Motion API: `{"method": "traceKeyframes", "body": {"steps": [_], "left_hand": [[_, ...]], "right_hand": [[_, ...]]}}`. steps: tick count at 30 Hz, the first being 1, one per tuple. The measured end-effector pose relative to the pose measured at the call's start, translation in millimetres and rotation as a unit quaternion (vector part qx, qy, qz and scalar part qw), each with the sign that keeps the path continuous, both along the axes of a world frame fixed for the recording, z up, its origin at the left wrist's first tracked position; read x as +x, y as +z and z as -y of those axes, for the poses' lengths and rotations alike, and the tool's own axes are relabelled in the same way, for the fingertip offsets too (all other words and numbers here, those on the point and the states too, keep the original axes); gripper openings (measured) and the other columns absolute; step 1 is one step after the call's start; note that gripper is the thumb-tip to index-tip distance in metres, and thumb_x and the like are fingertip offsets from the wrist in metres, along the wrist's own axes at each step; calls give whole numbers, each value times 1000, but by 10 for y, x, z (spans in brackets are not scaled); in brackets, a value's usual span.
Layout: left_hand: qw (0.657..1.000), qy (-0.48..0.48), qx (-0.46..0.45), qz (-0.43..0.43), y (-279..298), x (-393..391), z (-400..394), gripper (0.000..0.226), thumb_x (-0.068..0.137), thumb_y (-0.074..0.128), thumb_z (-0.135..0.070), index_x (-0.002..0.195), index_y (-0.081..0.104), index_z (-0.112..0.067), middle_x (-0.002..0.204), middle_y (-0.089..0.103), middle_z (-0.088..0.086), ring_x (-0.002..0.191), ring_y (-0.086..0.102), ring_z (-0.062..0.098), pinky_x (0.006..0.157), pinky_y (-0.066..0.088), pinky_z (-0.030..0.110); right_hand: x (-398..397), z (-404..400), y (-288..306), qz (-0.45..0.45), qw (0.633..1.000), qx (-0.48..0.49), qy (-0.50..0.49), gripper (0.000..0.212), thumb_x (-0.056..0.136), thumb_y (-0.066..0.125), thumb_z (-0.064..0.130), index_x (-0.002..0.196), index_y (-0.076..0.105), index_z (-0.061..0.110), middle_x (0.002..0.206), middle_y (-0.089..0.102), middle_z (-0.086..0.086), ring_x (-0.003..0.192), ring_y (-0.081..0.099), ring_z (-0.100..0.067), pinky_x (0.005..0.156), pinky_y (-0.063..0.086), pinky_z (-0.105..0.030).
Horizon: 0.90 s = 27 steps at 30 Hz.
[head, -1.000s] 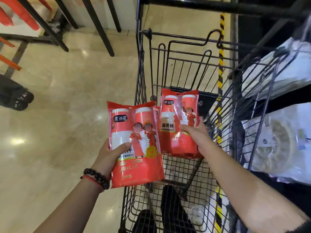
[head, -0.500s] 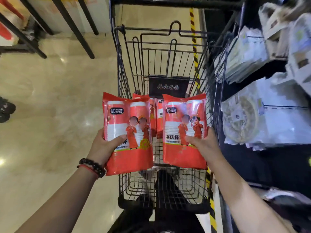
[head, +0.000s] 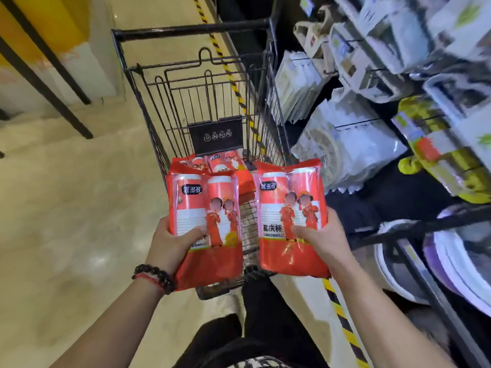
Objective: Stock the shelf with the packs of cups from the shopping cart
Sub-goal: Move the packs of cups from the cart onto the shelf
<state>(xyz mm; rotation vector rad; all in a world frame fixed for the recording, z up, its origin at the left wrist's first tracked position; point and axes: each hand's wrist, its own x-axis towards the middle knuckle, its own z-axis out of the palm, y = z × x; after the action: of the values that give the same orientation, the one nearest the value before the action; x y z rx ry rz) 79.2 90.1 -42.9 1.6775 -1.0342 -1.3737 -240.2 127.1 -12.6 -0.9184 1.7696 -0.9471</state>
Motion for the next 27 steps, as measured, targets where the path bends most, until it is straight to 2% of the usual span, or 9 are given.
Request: {"method": "traceKeyframes", "body": {"steps": [2,6,9,13,16,20,22,24,27], "left_hand": [[1000,-26,-3,-4,66,-67,-115,64,43,86,-54,95,65,-24,83,76,-14,71,72,-1,52,51,11],[995,-103,-16,-12,175,-304,-269,59,48,87,-52,101,72,-30,90,78,-9,78,75,7,60,56,19],[990,-138,-14,-9,233,-544,-407,75,45,87,-55,111,65,-25,96,77,-4,82,75,12,69,57,30],[979,-205,-22,11,347,-951,-641,64,46,88,-52,99,63,-26,83,75,-10,69,70,-4,56,51,11],[965,-260,-34,16,382,-1285,-875,49,61,93,-33,98,62,-25,87,74,-12,68,69,-5,60,52,13],[944,-322,-67,17,478,-1753,-1312,36,68,89,-19,88,61,-27,73,71,-31,61,64,-14,50,44,3],[932,-356,-70,15,511,-1990,-1583,41,64,92,-21,95,65,-22,81,77,-16,71,70,-4,63,56,14],[917,-397,-53,5,549,-2226,-1916,66,53,91,-40,109,65,-17,96,77,-1,86,74,16,79,60,37],[902,-428,-57,4,592,-2553,-2462,74,41,83,-55,106,64,-23,95,76,-3,81,73,13,73,57,35]], "right_hand": [[-59,-311,50,-9,999,-8,-31,38,62,86,13,95,70,21,90,79,-1,82,76,-21,74,62,-43],[-194,-913,195,-8,995,-41,-90,43,61,86,12,90,71,39,89,79,7,79,76,-12,67,59,-27],[-348,-1357,265,-9,991,-47,-129,40,62,85,12,94,71,31,93,79,1,84,77,-22,74,62,-37],[-519,-1997,339,-20,977,-59,-202,43,58,86,22,99,71,23,94,79,0,87,76,-24,85,60,-51],[-644,-2516,384,-19,962,-71,-263,45,56,87,26,99,72,29,95,80,2,88,77,-22,83,61,-49],[-833,-3315,372,-2,941,-72,-330,55,54,90,30,105,71,23,97,80,3,87,77,-18,78,62,-41],[-921,-3739,373,-11,926,-77,-370,59,52,90,27,107,69,18,96,79,2,86,76,-16,74,62,-34],[-997,-4220,374,-19,914,-81,-397,57,55,88,20,108,68,16,98,79,0,87,76,-18,72,60,-32],[-1068,-4986,396,-26,895,-73,-440,58,56,90,24,111,68,21,101,79,1,92,76,-21,80,59,-40]]}}
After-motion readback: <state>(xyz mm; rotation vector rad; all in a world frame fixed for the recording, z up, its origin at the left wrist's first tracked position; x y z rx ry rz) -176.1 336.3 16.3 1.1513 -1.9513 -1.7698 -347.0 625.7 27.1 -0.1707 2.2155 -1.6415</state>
